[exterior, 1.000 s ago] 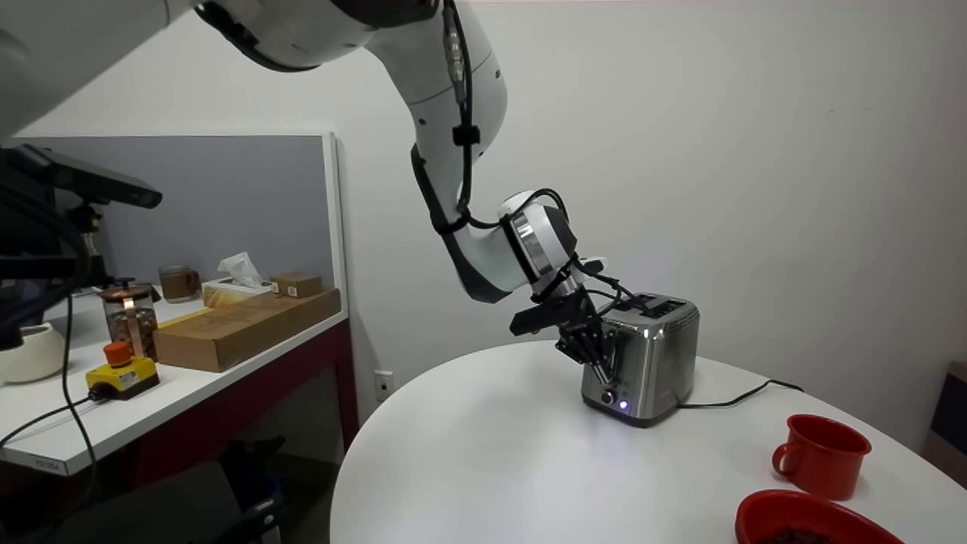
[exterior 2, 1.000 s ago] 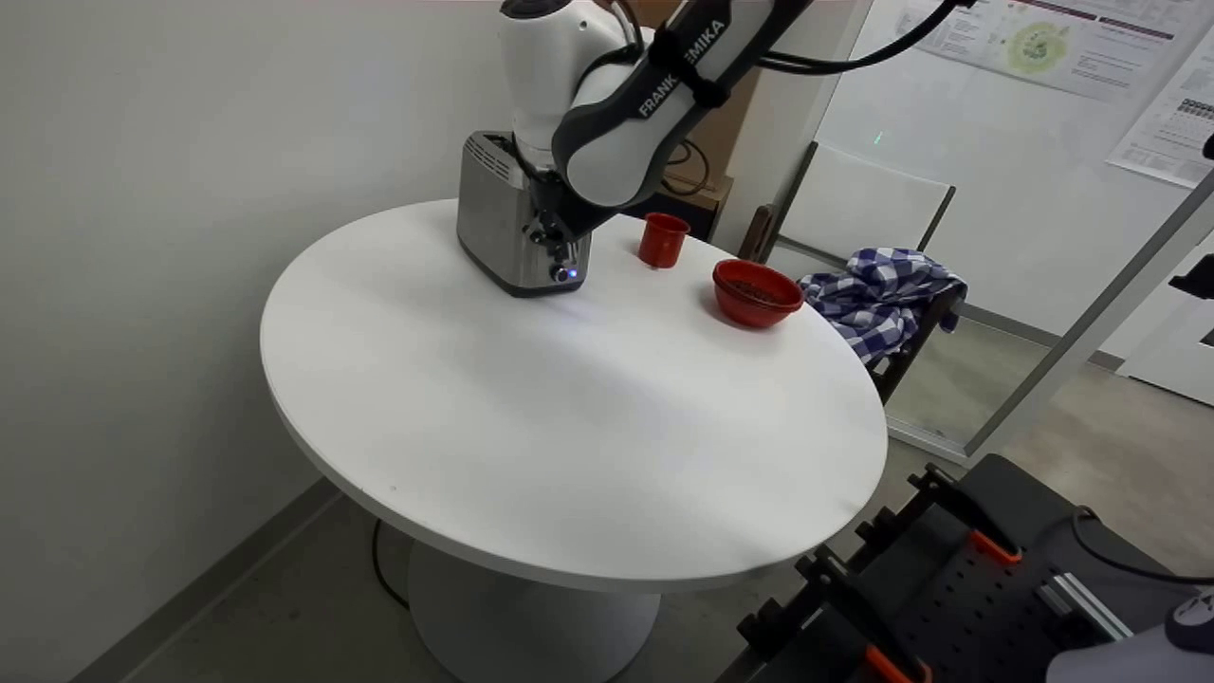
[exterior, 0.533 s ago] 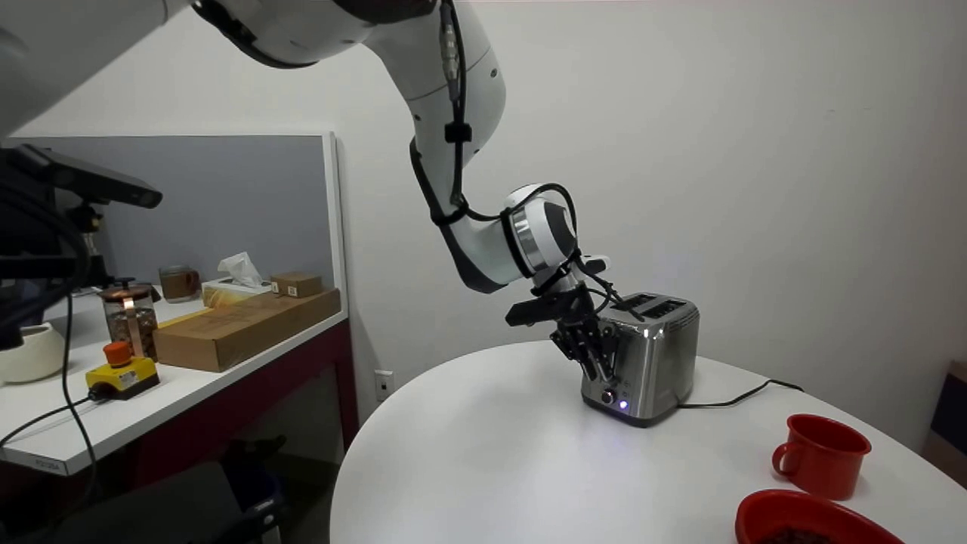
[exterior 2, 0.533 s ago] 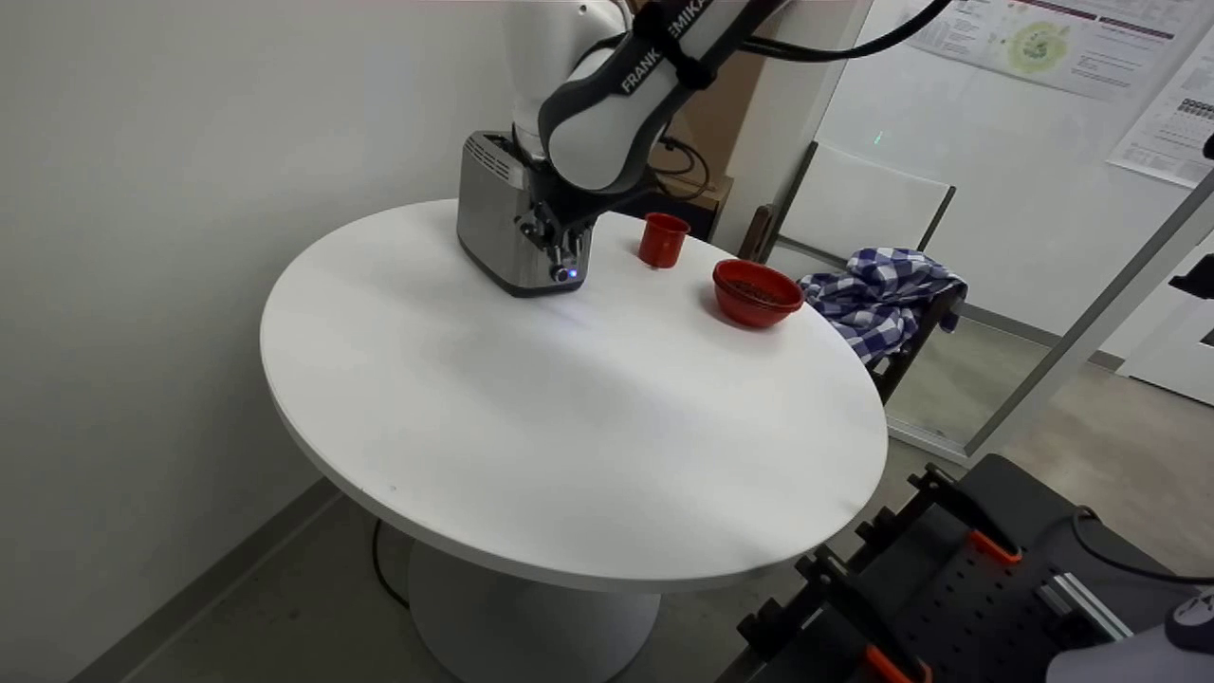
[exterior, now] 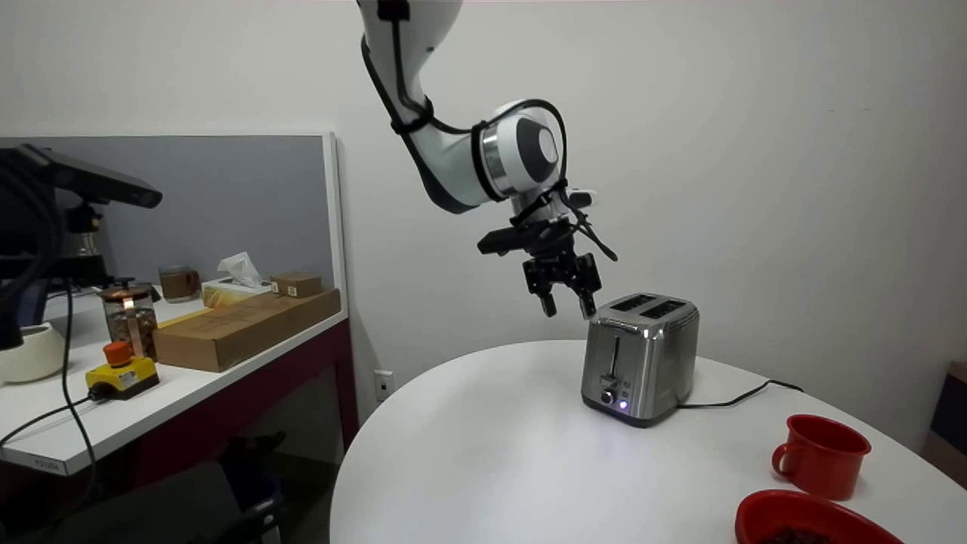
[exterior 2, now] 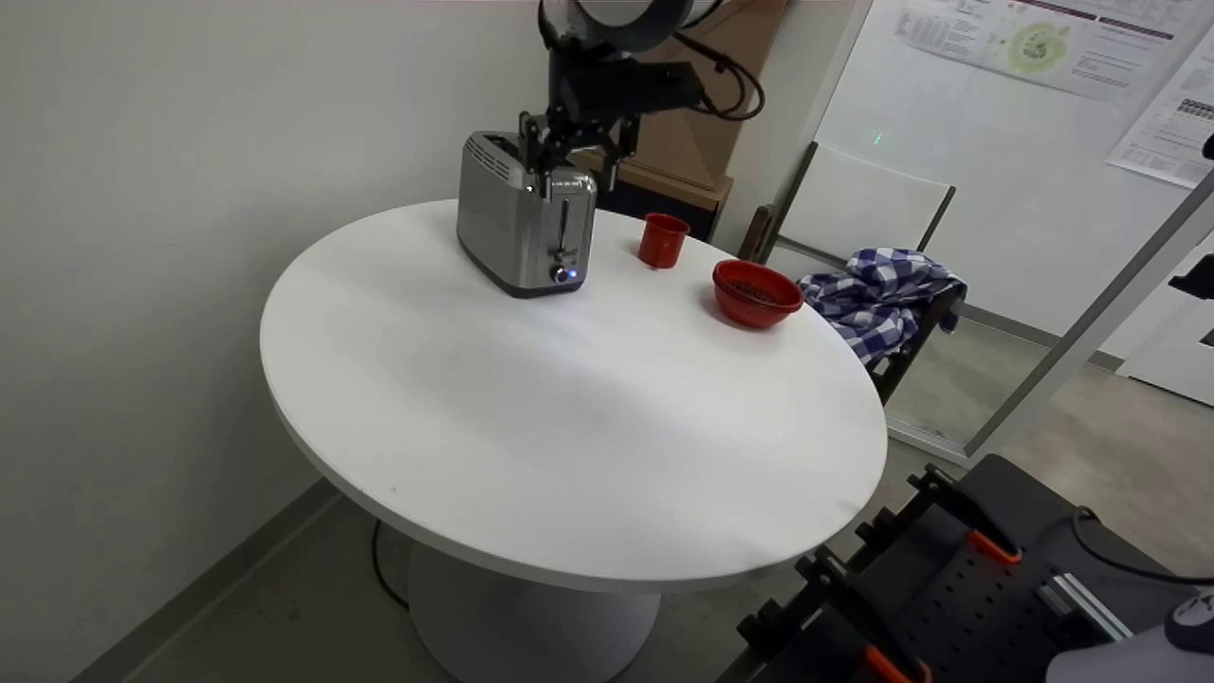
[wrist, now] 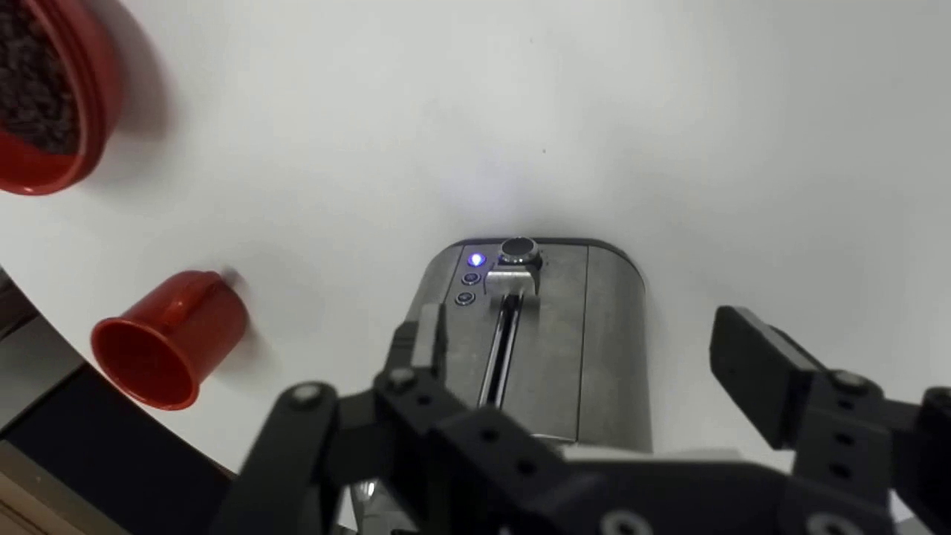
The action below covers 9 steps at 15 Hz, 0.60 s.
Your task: Push the lever of the toaster down
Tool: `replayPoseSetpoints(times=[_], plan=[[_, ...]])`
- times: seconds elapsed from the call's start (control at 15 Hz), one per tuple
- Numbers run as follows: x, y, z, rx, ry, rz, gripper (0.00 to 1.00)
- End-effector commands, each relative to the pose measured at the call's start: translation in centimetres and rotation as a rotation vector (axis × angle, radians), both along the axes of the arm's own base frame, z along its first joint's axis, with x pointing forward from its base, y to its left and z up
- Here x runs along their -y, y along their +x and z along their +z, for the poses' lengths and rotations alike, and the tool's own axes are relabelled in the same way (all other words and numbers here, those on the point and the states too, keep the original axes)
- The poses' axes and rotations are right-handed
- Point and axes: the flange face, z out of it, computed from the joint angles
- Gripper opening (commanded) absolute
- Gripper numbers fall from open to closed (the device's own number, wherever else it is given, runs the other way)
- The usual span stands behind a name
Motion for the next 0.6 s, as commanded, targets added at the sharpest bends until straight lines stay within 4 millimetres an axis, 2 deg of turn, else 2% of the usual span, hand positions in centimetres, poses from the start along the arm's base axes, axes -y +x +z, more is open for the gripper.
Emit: replayPoseSetpoints(times=[0.0, 0.27, 0.53], plan=[[-0.5, -6.8, 4.7, -0.085, 0.002, 0.016, 1.0], [-1.2, -13.3, 9.2, -0.165, -0.016, 0.06, 1.0], [-2.0, -18.8, 14.3, -0.123, 0.191, 0.159, 1.0]])
